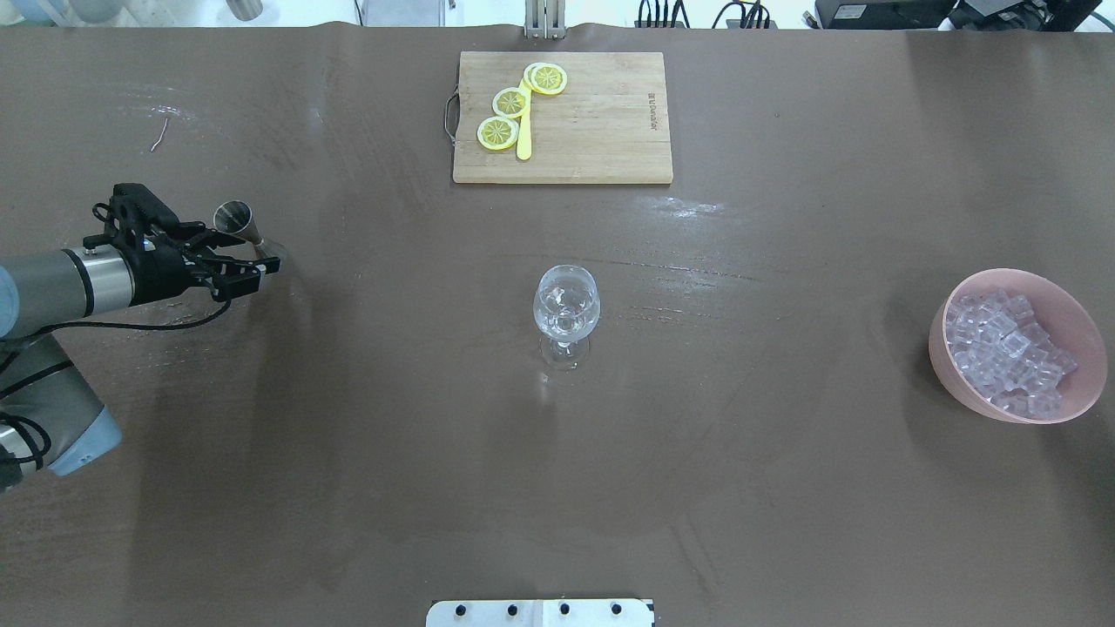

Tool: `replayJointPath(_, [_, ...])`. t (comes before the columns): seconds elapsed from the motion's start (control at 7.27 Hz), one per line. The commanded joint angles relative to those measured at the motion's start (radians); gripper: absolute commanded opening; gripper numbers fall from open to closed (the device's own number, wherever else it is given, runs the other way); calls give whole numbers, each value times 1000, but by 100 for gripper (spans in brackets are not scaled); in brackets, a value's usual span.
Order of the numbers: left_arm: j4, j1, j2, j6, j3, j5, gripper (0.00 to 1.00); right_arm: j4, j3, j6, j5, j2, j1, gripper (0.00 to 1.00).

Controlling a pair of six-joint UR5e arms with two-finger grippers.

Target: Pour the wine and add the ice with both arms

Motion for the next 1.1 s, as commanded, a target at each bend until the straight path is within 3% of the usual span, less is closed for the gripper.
replayJointPath(0.0, [0,1,-3,1,2,-2,71,0,0,0,0,0,0,100])
replayJointPath(0.55, [0,-1,0,2,-1,-5,63,0,1,0,0,0,0,100])
replayJointPath(0.96, [-2,-1,0,1,-1,-3,63,0,0,-1,0,0,0,100])
